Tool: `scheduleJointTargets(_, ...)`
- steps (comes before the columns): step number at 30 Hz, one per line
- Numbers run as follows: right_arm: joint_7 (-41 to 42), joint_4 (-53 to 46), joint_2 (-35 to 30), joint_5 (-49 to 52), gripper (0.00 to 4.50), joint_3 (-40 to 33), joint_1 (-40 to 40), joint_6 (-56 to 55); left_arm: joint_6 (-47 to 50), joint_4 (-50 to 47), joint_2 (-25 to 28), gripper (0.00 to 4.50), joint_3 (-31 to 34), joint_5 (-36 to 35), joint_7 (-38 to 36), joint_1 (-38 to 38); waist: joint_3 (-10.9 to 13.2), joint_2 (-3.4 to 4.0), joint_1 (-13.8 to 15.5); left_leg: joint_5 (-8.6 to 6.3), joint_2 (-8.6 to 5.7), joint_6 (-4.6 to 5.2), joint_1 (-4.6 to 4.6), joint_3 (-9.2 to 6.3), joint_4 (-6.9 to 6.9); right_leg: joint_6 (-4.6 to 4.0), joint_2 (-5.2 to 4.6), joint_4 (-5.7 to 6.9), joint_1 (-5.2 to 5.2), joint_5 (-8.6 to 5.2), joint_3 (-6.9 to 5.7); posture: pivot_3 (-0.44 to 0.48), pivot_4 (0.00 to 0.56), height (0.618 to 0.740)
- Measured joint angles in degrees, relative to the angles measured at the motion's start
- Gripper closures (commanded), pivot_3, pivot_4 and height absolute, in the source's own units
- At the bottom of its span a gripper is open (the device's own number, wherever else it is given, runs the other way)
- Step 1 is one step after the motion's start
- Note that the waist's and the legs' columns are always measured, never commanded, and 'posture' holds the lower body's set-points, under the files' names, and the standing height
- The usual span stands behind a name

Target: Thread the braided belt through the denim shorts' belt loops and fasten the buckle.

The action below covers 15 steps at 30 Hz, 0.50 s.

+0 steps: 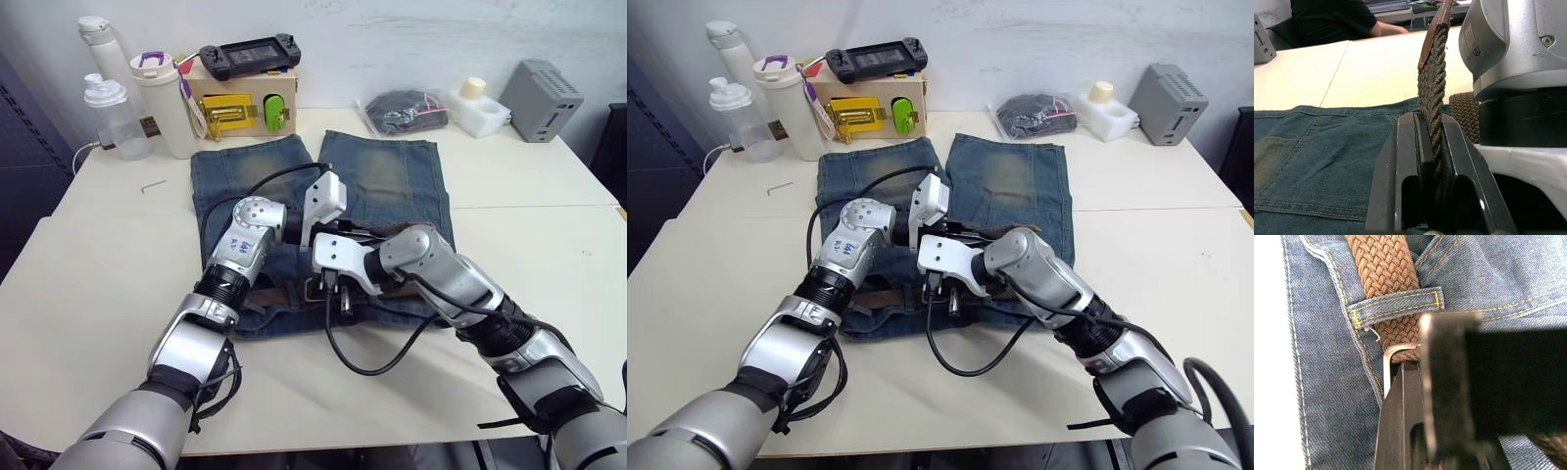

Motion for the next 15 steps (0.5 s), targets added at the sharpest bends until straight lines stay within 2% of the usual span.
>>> scheduleJointTargets(3,0.0,0.0,0.6,-0.5,4.44,-0.2,0.2,0.0,-0.2,-0.6,1.8,4.50,0.6,0.0,0.1,0.5,0.0,0.01,-0.2,0.00,0.01,-0.01,0.01,0.01,-0.04,0.00,0.00,-0.01,-0.01,0.00,0.00,0.000,0.150,0.645)
scheduleJointTargets(10,-1.3,0.0,2.1,-0.1,4.44,-3.7,3.1,0.0,0.7,-11.5,10.8,4.50,5.5,0.1,4.2,10.2,0.0,0.09,-0.8,0.03,0.05,-0.06,0.04,-0.02,-0.14,0.00,0.04,-0.01,-0.05,0.00,0.00,0.000,0.150,0.645)
scheduleJointTargets(15,-5.0,-1.3,5.1,3.9,4.44,-10.4,6.6,2.4,3.7,-28.4,19.9,4.50,8.3,1.5,8.7,26.3,0.1,0.26,-1.5,0.07,0.05,-0.12,0.04,-0.09,-0.44,0.00,0.06,-0.03,-0.17,0.00,0.01,0.000,0.150,0.645)
